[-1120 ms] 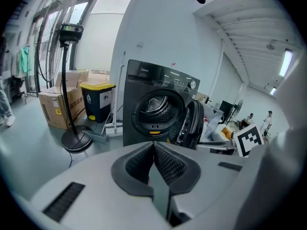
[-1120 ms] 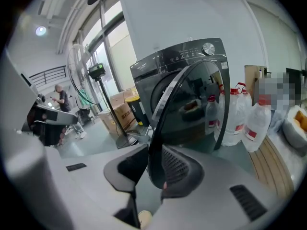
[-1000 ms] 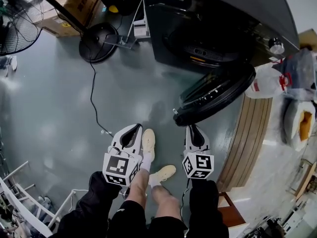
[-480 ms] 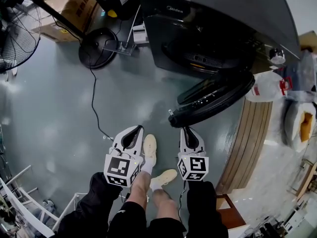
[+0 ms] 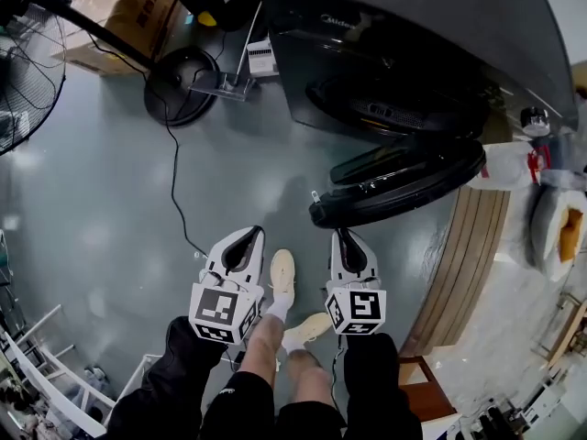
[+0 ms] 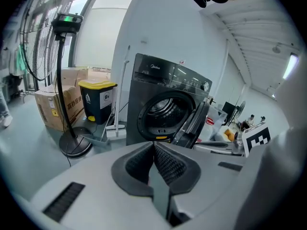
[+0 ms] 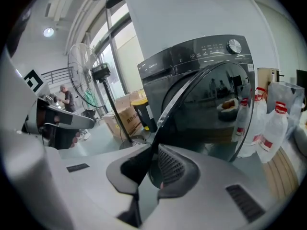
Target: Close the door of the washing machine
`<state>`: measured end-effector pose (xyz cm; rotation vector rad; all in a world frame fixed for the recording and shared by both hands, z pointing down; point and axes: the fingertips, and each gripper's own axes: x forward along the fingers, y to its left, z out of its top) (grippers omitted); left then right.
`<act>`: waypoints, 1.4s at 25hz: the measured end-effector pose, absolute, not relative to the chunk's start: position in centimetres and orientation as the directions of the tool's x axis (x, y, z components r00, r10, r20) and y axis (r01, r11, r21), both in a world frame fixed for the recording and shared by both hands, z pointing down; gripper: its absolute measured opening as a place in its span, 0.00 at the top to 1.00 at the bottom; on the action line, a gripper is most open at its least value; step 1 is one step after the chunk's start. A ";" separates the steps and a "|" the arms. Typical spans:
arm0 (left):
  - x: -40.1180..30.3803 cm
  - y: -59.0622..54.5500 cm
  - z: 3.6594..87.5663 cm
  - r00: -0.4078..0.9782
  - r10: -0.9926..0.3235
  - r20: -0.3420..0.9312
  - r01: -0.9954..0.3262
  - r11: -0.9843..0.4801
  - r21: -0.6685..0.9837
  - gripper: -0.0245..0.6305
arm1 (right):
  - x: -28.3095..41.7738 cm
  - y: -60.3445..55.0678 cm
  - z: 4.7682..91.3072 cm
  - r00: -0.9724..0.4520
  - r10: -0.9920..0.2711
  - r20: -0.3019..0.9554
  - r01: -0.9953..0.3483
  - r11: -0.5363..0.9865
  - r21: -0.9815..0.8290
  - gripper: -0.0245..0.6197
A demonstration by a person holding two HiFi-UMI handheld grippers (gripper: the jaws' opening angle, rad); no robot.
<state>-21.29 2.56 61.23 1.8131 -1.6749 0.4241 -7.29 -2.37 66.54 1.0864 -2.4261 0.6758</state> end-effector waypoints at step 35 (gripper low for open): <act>-28.5 -10.8 60.6 -0.001 -0.794 0.608 -0.953 0.186 0.241 0.93 | -18.0 -16.1 66.3 -0.728 -0.399 0.558 -0.608 0.751 -0.256 0.94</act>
